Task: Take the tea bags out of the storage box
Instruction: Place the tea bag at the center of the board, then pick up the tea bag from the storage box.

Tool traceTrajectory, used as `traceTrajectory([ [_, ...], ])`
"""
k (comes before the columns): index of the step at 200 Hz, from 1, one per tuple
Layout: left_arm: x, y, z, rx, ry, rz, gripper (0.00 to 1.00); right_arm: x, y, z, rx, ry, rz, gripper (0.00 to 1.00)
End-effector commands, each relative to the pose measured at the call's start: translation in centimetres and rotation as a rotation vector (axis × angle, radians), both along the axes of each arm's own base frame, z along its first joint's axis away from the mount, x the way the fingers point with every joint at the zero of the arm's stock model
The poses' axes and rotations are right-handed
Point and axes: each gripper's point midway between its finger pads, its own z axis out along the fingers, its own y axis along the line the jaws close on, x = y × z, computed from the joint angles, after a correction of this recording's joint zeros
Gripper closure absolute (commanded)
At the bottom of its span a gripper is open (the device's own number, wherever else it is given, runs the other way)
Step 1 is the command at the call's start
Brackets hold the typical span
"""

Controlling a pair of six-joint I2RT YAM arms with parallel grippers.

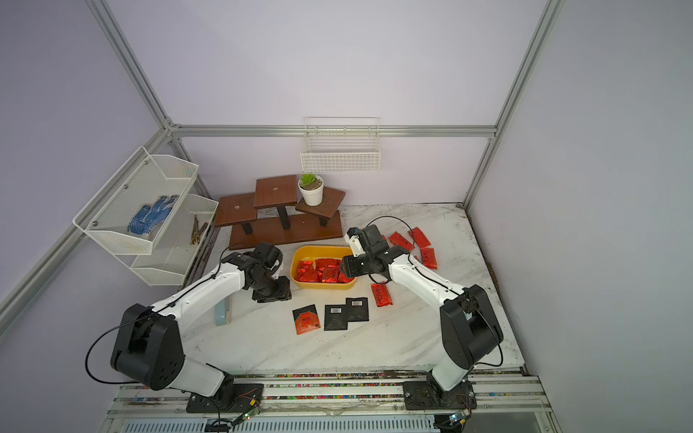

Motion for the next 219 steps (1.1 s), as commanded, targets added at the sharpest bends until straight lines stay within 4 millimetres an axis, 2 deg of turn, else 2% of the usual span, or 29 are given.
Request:
traceTrajectory([
  [1, 0.6, -0.1, 4.0, -0.027, -0.106, -0.015, 0.43, 1.0, -0.2, 0.0, -0.062, -0.013, -0.05, 0.54],
  [35, 1.4, -2.0, 7.6, -0.141, -0.194, -0.074, 0.43, 2.5, 0.1, -0.3, -0.101, -0.024, -0.097, 0.57],
  [65, 2.8, -4.7, 9.4, -0.26, -0.226, -0.144, 0.43, 3.2, 0.0, 0.6, -0.083, -0.05, -0.136, 0.56],
  [69, 3.2, -5.1, 8.5, -0.262, -0.196, -0.148, 0.43, 3.2, -0.1, 0.7, -0.081, -0.054, -0.142, 0.56],
  [100, 5.9, -7.7, 8.2, -0.347, -0.177, -0.176, 0.45, 2.3, -1.6, 1.7, -0.048, -0.06, -0.166, 0.55],
  [122, 7.8, -9.9, 7.7, -0.401, -0.163, -0.195, 0.46, 0.9, -3.3, 2.8, -0.024, -0.067, -0.193, 0.55],
  [126, 8.1, -10.2, 7.4, -0.406, -0.156, -0.198, 0.46, 0.7, -3.5, 2.4, -0.026, -0.058, -0.195, 0.54],
  [128, 8.2, -10.5, 7.3, -0.408, -0.156, -0.201, 0.46, 0.5, -3.7, 3.3, -0.012, -0.075, -0.196, 0.54],
  [133, 8.6, -11.1, 7.2, -0.411, -0.156, -0.209, 0.47, 0.1, -4.1, 4.0, 0.0, -0.087, -0.202, 0.54],
  [147, 9.6, -12.6, 6.7, -0.416, -0.158, -0.232, 0.47, -0.9, -5.2, 4.5, 0.009, -0.1, -0.225, 0.53],
  [182, 12.2, -16.4, 5.4, -0.385, -0.226, -0.285, 0.46, -3.4, -7.1, 6.7, 0.054, -0.156, -0.254, 0.51],
  [219, 14.1, -18.4, 2.8, -0.294, -0.293, -0.305, 0.45, -5.5, -8.2, 8.6, 0.1, -0.195, -0.264, 0.48],
])
